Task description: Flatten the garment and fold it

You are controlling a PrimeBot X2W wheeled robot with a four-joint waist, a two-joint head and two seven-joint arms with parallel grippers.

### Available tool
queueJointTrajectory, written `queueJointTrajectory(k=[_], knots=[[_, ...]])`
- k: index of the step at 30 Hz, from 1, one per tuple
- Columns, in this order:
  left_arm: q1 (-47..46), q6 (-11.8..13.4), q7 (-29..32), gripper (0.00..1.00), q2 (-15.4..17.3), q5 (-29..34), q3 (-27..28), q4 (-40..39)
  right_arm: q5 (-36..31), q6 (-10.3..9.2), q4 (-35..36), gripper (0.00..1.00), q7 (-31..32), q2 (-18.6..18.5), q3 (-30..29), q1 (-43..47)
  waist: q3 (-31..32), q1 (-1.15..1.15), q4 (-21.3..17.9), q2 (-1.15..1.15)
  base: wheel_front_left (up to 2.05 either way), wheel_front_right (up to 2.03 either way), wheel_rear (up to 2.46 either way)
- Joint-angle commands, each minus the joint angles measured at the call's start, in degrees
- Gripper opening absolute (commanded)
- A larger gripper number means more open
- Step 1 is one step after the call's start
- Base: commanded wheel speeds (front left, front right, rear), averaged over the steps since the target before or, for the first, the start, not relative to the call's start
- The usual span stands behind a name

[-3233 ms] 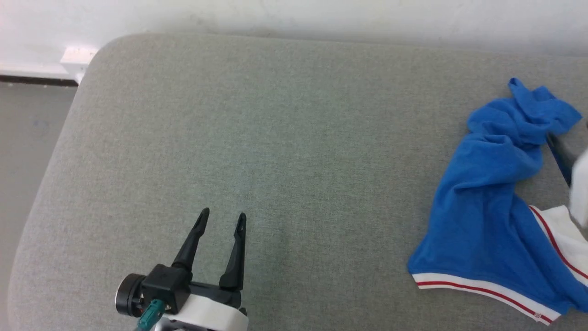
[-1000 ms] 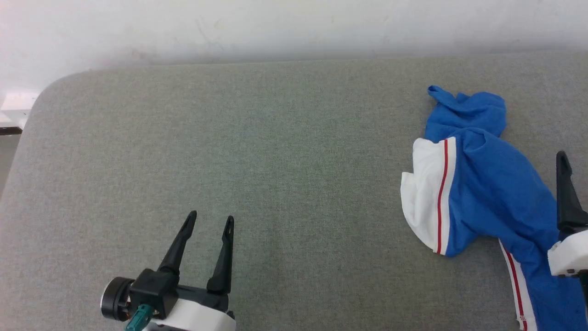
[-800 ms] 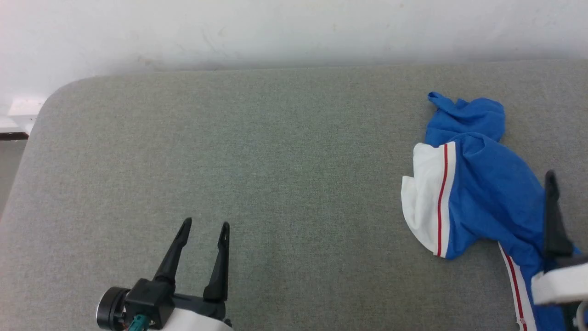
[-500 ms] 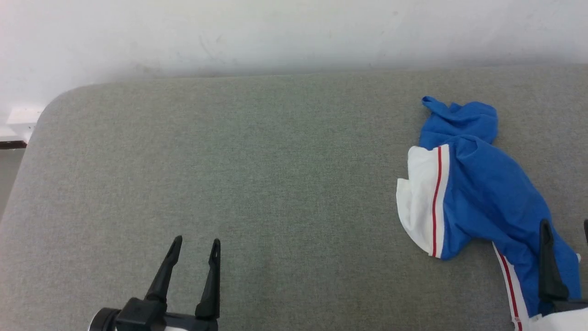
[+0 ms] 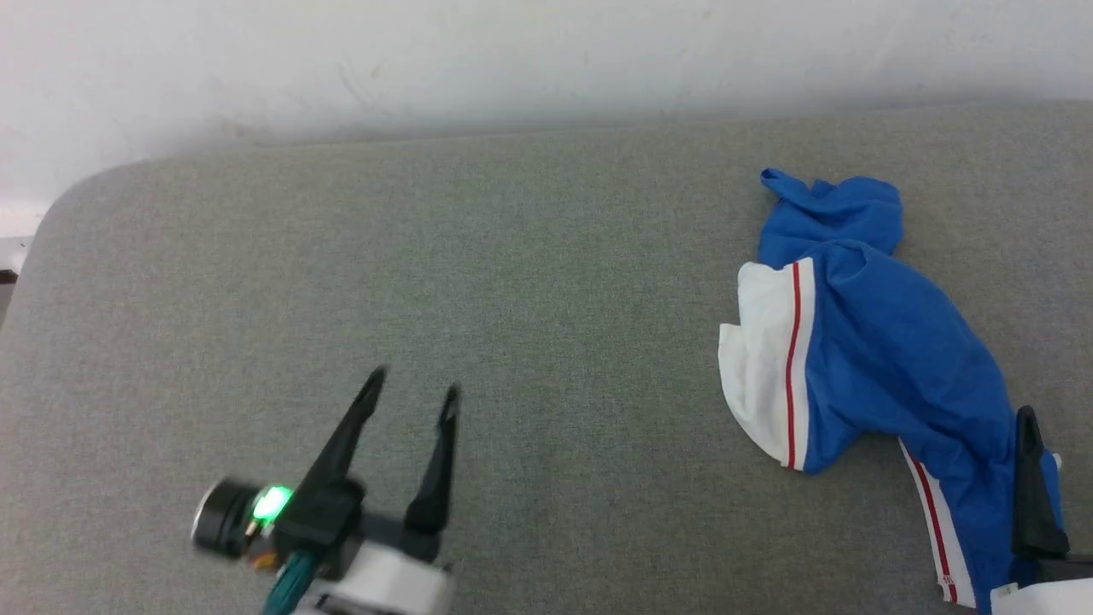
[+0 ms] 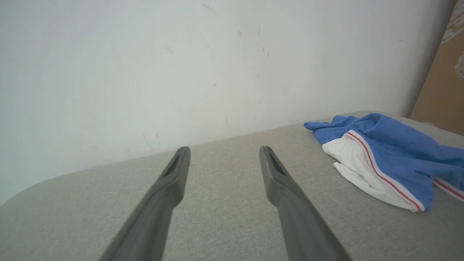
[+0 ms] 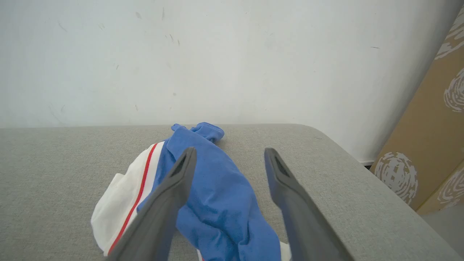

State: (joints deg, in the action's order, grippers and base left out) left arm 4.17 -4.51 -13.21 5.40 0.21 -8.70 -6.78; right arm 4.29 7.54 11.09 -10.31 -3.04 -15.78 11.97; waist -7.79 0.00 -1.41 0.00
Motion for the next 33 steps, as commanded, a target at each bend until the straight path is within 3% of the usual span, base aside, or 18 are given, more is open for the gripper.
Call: queueJointTrajectory(k=[1,9,17,26,33], knots=[[-3.46,-0.75,0.93,1.00,0.05,0.37,-1.46,-0.13,0.16,-0.05,0.33,1.00,-0.47,0.15,-0.25,-0.64,-0.81,0.00,-0.03,0.00,0.00,0.00,0.00],[-27.14,-2.91,15.67,1.00,0.90,2.63,-17.86,7.92,0.84,-0.05,-0.17,1.00,-1.25,0.16,-1.40,-3.17,-5.89,0.00,-0.83,0.00,0.00,0.00,0.00],[-46.43,-2.96,25.93,1.00,0.70,-6.53,-34.00,18.68,1.45,-0.05,1.36,1.00,-1.93,0.16,-2.84,-7.03,-13.70,0.00,-3.56,0.00,0.00,0.00,0.00],[-55.22,-2.97,35.77,1.00,0.13,-12.96,-45.17,29.38,2.57,-0.05,0.94,1.00,-2.75,0.16,-2.88,-9.45,-18.13,0.00,-6.40,0.00,0.00,0.00,0.00],[-57.31,-2.97,37.34,1.00,-0.26,-15.50,-48.01,32.73,2.95,-0.05,1.56,1.00,-3.07,0.16,-2.78,-10.64,-19.64,0.00,-8.15,0.00,0.00,0.00,0.00]])
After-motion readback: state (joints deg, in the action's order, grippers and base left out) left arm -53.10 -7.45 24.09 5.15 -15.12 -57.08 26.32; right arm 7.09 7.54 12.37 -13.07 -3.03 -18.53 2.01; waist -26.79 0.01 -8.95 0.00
